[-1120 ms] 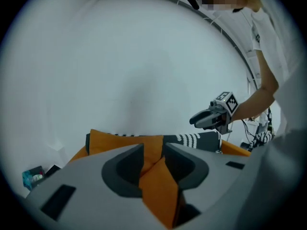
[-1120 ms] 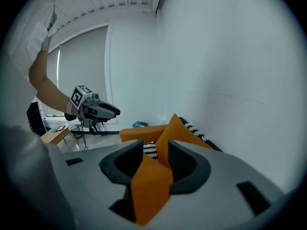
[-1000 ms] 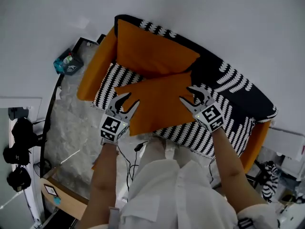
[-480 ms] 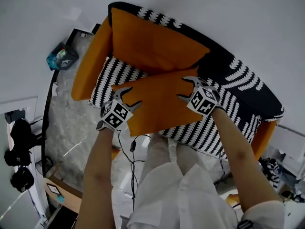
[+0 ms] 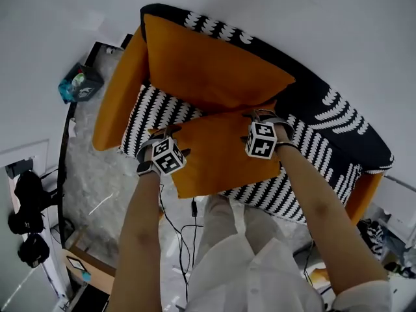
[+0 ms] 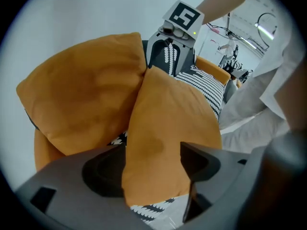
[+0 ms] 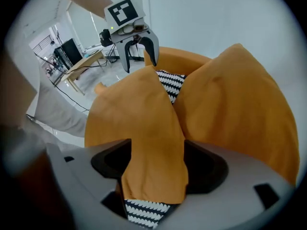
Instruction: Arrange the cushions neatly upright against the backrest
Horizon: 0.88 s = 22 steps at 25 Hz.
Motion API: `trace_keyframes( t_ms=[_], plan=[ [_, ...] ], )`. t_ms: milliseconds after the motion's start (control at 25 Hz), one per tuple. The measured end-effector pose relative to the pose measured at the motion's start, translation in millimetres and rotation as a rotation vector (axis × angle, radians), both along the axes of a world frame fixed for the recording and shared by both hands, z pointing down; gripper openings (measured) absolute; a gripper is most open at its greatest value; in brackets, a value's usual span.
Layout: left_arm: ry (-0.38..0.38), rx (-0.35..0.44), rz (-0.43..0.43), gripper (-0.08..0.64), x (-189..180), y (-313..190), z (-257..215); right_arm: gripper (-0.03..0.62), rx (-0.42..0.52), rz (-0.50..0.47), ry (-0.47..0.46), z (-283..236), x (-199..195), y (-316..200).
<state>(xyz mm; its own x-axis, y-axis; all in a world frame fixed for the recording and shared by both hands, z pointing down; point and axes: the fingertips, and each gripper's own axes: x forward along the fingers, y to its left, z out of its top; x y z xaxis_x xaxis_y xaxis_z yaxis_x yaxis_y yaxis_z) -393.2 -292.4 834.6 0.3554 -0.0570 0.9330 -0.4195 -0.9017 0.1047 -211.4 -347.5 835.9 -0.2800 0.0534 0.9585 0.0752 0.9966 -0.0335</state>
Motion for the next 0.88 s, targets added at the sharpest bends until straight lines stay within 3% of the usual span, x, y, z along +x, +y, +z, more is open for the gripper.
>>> trace_keyframes(
  t_ms=[200,360,480,720,880],
  plan=[
    [-0.112,-0.018,0.096,0.348,-1.5,3.7,37.3,0.328,0.009,-0.085,0.101,38.1,0.6,5.8],
    [-0.196,0.001,0.136,0.347,3.4,4.7,56.1,0.308,0.040,-0.054,0.111,49.8,3.7,5.1],
    [-0.225,0.003,0.138,0.289,2.7,0.9,68.1,0.273,0.059,-0.035,0.088,58.5,0.6,0.1],
    [-0.229,-0.022,0.114,0.091,4.3,6.1,64.5,0.082,0.104,0.014,0.097,62.1,2.1,3.2],
    [-0.219,-0.064,0.107,0.039,6.8,22.3,48.5,0.041,0.095,0.037,0.085,44.0,6.2,21.5]
  ],
)
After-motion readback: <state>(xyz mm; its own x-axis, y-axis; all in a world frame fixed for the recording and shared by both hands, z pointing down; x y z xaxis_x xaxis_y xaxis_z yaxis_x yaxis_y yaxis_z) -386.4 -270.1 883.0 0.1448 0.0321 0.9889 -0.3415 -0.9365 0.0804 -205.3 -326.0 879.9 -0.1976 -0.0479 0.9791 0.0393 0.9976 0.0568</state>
